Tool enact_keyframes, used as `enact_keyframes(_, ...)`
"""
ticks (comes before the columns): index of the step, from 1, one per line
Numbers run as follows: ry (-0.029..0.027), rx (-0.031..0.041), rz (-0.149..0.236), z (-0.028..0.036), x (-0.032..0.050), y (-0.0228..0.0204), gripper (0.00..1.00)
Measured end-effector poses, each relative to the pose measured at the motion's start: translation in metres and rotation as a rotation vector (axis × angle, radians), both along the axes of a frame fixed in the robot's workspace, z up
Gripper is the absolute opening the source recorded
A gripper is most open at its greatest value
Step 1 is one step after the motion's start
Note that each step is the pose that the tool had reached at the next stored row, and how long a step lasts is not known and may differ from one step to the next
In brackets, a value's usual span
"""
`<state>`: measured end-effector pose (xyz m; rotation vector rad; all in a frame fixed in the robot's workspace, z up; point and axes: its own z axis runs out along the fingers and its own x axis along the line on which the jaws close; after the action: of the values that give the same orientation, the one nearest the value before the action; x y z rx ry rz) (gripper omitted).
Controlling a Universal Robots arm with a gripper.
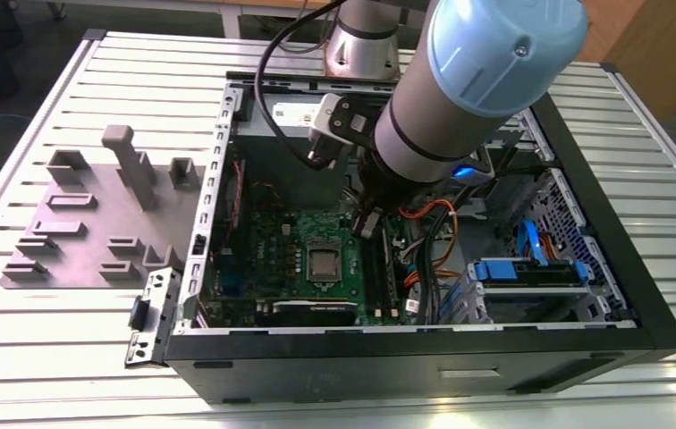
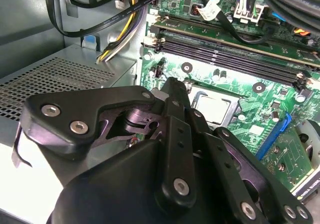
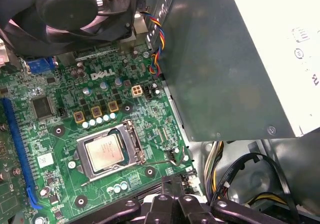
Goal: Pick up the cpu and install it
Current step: 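Install the first cpu locking lever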
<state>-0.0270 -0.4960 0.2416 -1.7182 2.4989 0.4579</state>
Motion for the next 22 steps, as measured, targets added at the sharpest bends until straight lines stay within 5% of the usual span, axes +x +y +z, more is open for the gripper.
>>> enact_keyframes(9,0.0001,0.0021,0.0,0.0001,0.0,-0.0001,0.11)
enact_keyframes(10,-0.0001,0.0083,0.0,-0.0001,0.0,0.0,0.11)
enact_keyframes(12,0.0,0.0364,0.0,-0.0002,0.0,0.0,0.11)
enact_keyframes(17,0.0,0.0404,0.0,-0.0007,0.0,0.0007,0.11)
enact_keyframes(22,0.0,0.0463,0.0,-0.0013,0.0,0.0058,0.11)
